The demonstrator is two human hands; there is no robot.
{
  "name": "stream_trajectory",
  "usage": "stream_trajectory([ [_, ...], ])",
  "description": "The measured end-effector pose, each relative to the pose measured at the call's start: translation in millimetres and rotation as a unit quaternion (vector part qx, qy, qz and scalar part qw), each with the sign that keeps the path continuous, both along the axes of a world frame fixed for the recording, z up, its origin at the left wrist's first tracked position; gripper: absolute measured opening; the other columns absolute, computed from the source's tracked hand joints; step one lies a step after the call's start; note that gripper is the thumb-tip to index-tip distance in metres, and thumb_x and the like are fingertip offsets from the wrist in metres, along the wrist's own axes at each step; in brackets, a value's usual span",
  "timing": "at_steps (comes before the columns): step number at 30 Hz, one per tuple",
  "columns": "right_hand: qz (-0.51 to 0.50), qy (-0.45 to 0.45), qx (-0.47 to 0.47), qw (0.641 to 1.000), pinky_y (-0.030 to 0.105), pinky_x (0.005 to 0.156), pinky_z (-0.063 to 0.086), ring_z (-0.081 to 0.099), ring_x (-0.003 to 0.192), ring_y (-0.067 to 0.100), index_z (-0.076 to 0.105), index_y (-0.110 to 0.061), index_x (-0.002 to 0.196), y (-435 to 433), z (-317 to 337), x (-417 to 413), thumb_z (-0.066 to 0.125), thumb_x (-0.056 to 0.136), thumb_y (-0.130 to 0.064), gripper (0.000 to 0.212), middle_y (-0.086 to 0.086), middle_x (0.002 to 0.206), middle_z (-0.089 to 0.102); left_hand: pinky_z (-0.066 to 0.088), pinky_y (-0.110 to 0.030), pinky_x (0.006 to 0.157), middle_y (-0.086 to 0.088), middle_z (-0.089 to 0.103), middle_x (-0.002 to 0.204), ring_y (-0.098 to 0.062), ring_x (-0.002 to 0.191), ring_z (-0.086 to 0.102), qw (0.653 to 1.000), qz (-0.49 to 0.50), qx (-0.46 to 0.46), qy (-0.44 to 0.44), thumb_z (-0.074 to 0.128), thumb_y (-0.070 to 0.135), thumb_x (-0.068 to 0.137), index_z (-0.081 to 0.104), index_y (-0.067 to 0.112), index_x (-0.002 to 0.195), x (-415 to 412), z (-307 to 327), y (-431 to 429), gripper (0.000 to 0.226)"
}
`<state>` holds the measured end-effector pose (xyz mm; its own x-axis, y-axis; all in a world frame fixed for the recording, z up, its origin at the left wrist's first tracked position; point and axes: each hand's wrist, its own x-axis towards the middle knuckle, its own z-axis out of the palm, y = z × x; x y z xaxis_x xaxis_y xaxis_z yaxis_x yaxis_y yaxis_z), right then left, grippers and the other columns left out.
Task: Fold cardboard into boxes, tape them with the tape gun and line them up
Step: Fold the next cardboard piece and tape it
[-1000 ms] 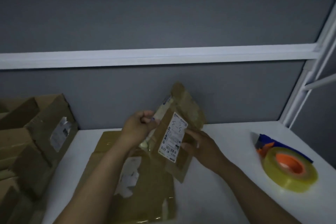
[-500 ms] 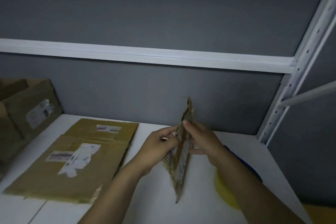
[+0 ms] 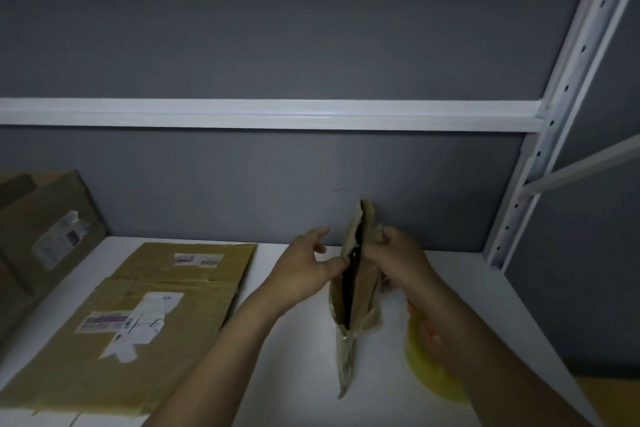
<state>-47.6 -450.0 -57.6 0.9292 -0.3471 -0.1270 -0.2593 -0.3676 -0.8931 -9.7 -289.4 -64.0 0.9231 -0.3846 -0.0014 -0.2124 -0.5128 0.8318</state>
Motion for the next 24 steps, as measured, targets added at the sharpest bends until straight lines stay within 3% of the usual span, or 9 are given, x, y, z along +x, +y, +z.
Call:
stream_trajectory([
  [3,0.034,-0.014,-0.016,0.999,0.018,0.045,0.041,0.06,0.06,0.014,0.049,-0.018,0.068,10.0,0.5,0.5,0.057,0.087,-0.016,0.021,0.001,0.066,0.059,0.037,-0.018,0.088,0.003,0.044,0.129,-0.011,0.116,0.049,0.993,-0.012,0.078,-0.084,0.065,0.055,0.083,0.03,0.029,0.149,5.7,5.7,-6.1,0.079],
  [5,0.031,-0.031,-0.025,0.999,0.016,0.041,0.037,0.055,0.056,0.013,0.049,-0.016,0.068,10.3,1.9,-1.4,0.055,0.088,-0.011,0.022,0.0,0.063,0.056,0.041,-0.019,0.086,-0.001,0.051,0.124,-0.014,0.11,0.055,0.988,0.013,0.103,-0.117,0.065,0.045,0.087,0.041,0.024,0.145,11.9,7.1,-4.3,0.066],
  [8,-0.023,-0.041,-0.041,0.998,0.016,0.04,0.038,0.054,0.06,0.016,0.054,-0.006,0.081,-4.9,-2.0,-7.1,0.048,0.09,-0.011,0.012,0.008,0.074,0.057,0.046,-0.017,0.062,-0.001,0.068,0.087,-0.012,0.073,0.061,0.985,0.039,0.093,-0.142,0.062,0.02,0.091,0.07,0.017,0.107,23.9,2.3,7.5,0.018],
  [9,-0.052,-0.045,-0.041,0.997,0.016,0.041,0.038,0.055,0.063,0.016,0.055,-0.004,0.087,-11.9,-4.2,-9.8,0.046,0.09,-0.013,0.013,0.009,0.078,0.058,0.044,-0.018,0.057,-0.002,0.068,0.08,-0.013,0.066,0.059,0.984,0.051,0.089,-0.146,0.062,0.016,0.091,0.072,0.015,0.092,27.4,-0.1,12.3,0.011],
  [11,-0.104,-0.051,-0.036,0.993,0.021,0.049,0.042,0.055,0.067,0.018,0.054,-0.007,0.092,-24.0,-9.2,-13.9,0.045,0.093,-0.017,0.014,0.01,0.083,0.058,0.048,-0.025,0.063,-0.006,0.07,0.079,-0.017,0.069,0.062,0.983,0.081,0.074,-0.144,0.064,0.015,0.09,0.072,0.009,0.081,33.6,-4.8,19.7,0.013],
  [14,-0.14,-0.053,-0.02,0.989,0.034,0.062,0.045,0.055,0.069,0.022,0.05,-0.011,0.082,-33.9,-12.5,-16.4,0.047,0.089,-0.012,0.008,0.01,0.078,0.055,0.05,-0.029,0.07,-0.005,0.072,0.086,-0.02,0.079,0.066,0.984,0.098,0.038,-0.141,0.066,0.014,0.089,0.073,0.006,0.084,41.3,-7.1,22.2,0.011],
  [16,-0.143,-0.048,-0.011,0.989,0.038,0.066,0.05,0.056,0.067,0.023,0.05,-0.013,0.079,-36.1,-13.5,-16.9,0.052,0.084,-0.007,0.009,0.009,0.076,0.056,0.048,-0.025,0.068,0.003,0.067,0.087,-0.015,0.075,0.063,0.985,0.09,0.009,-0.147,0.065,0.014,0.09,0.071,0.016,0.093,43.1,-7.7,20.2,0.007],
  [21,-0.128,-0.051,0.018,0.99,0.051,0.081,0.056,0.063,0.086,0.027,0.054,-0.019,0.093,-38.2,-12.4,-16.2,0.06,0.083,-0.004,0.019,0.005,0.093,0.058,0.056,-0.035,0.073,0.002,0.062,0.102,-0.015,0.077,0.065,0.98,0.065,-0.04,-0.182,0.058,0.026,0.095,0.059,0.03,0.121,46.2,-22.2,16.7,0.026],
  [24,-0.106,-0.038,-0.012,0.994,0.048,0.082,0.056,0.063,0.091,0.025,0.052,-0.028,0.107,-40.7,-16.0,-12.6,0.062,0.083,-0.013,0.031,-0.001,0.103,0.059,0.052,-0.039,0.094,0.003,0.052,0.129,-0.014,0.102,0.063,0.986,0.028,-0.083,-0.141,0.052,0.038,0.096,0.051,0.03,0.131,39.6,-28.9,17.1,0.036],
])
